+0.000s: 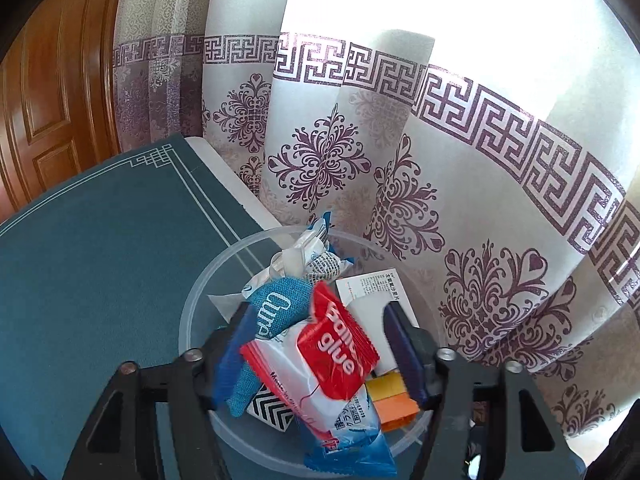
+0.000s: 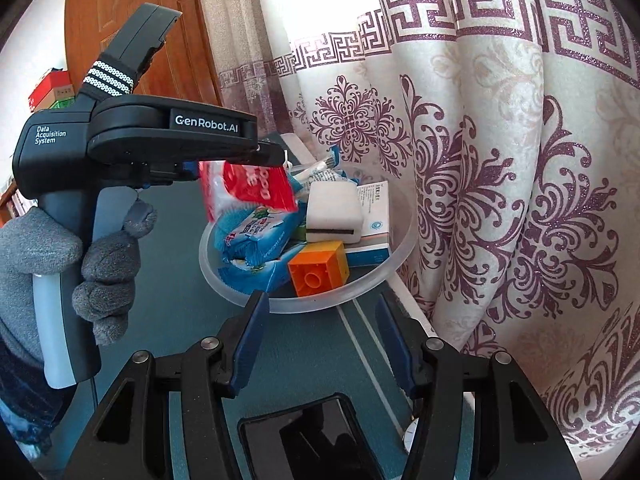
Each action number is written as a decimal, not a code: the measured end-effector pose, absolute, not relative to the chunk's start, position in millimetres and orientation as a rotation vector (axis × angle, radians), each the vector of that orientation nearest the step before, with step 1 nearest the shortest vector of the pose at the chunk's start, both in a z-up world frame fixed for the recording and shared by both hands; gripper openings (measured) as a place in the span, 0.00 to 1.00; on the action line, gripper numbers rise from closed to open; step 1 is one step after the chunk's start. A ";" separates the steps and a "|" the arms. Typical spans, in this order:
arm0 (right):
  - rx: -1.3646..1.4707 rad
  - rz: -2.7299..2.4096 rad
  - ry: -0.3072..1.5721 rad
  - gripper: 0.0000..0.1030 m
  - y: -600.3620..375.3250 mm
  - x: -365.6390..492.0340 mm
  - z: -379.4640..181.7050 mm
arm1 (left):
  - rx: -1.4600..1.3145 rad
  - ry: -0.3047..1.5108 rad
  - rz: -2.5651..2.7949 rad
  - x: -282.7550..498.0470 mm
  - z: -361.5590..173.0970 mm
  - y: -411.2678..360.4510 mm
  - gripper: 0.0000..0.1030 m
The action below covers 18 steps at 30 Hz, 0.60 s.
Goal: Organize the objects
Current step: 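Carry the red glue packet into the bowl and release with the left gripper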
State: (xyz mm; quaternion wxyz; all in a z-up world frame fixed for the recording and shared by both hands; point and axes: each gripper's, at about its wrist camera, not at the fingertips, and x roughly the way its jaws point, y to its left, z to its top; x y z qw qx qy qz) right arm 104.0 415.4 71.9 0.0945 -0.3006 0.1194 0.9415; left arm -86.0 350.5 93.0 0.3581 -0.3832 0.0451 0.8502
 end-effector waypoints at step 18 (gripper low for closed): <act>-0.862 2.789 0.365 0.72 409.3 107.1 79.2 | -0.761 0.327 2.449 -40.2 115.0 305.5 0.99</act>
